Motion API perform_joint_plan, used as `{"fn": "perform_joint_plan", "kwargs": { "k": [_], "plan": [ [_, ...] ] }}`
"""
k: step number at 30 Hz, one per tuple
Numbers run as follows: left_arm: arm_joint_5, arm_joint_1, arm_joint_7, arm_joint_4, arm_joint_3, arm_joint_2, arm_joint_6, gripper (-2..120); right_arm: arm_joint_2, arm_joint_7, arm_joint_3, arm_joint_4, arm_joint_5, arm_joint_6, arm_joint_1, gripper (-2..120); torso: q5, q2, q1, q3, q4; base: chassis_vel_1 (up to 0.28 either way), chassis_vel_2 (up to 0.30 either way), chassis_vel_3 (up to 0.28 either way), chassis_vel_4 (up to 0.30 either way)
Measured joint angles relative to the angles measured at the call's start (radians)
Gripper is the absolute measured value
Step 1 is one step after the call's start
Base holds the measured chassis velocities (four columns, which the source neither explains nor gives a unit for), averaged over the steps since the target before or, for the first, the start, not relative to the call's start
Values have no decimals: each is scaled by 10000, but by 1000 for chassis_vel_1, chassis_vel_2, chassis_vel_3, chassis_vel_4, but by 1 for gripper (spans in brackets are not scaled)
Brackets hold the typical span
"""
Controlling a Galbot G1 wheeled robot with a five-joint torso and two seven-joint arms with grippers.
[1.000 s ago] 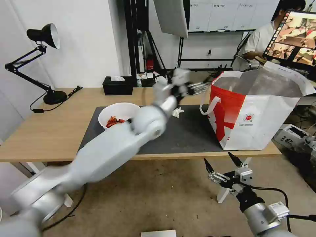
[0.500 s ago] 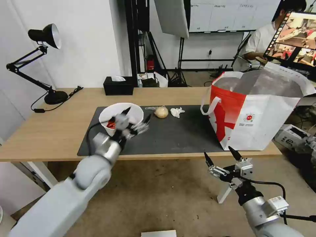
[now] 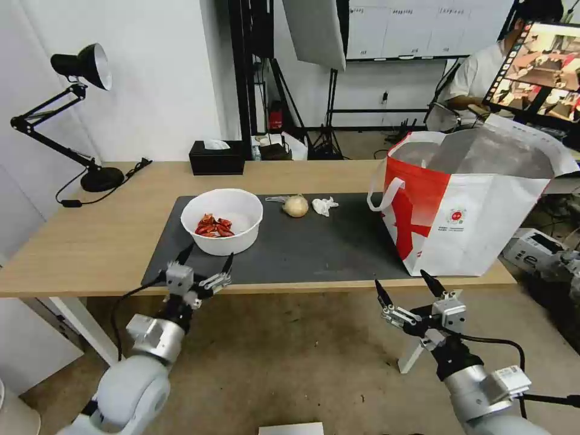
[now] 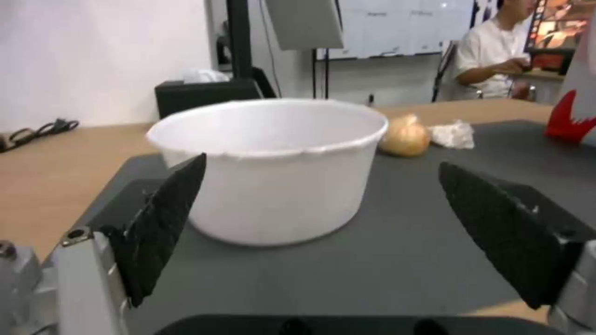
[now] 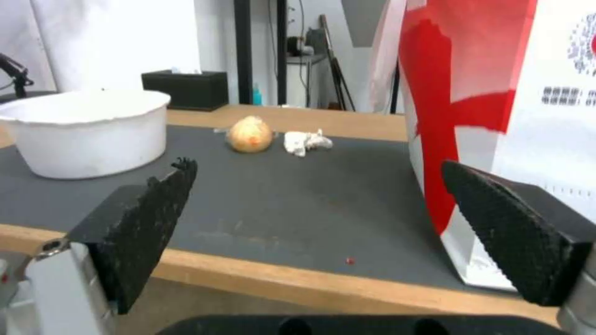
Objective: Pick up the trash from the table and place it into the takeout bag.
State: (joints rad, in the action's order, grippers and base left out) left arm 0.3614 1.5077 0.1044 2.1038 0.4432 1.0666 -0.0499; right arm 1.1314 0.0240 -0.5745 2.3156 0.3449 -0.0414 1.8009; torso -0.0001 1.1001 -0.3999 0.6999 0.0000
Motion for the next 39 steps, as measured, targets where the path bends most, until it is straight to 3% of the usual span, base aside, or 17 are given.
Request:
{"fn": "perform_joint_plan", "kwargs": {
  "k": [12,24,39],
  "plan": [
    [-1063,1616,-365,295,868,850,370,100,619,94,118,-507,-409,46,123,100,1,0,0,1,0,0,0,0,0],
    [-1516,1816,-360,238,957,1372,936,100,726,209,181,-633,-745,156,225,100,1,-2,-1,1,-1,0,0,0,0],
    [-1632,2063,-350,226,926,1595,975,100,780,272,259,-708,-826,235,282,100,1,-1,-1,1,0,0,0,0,0]
  ]
}}
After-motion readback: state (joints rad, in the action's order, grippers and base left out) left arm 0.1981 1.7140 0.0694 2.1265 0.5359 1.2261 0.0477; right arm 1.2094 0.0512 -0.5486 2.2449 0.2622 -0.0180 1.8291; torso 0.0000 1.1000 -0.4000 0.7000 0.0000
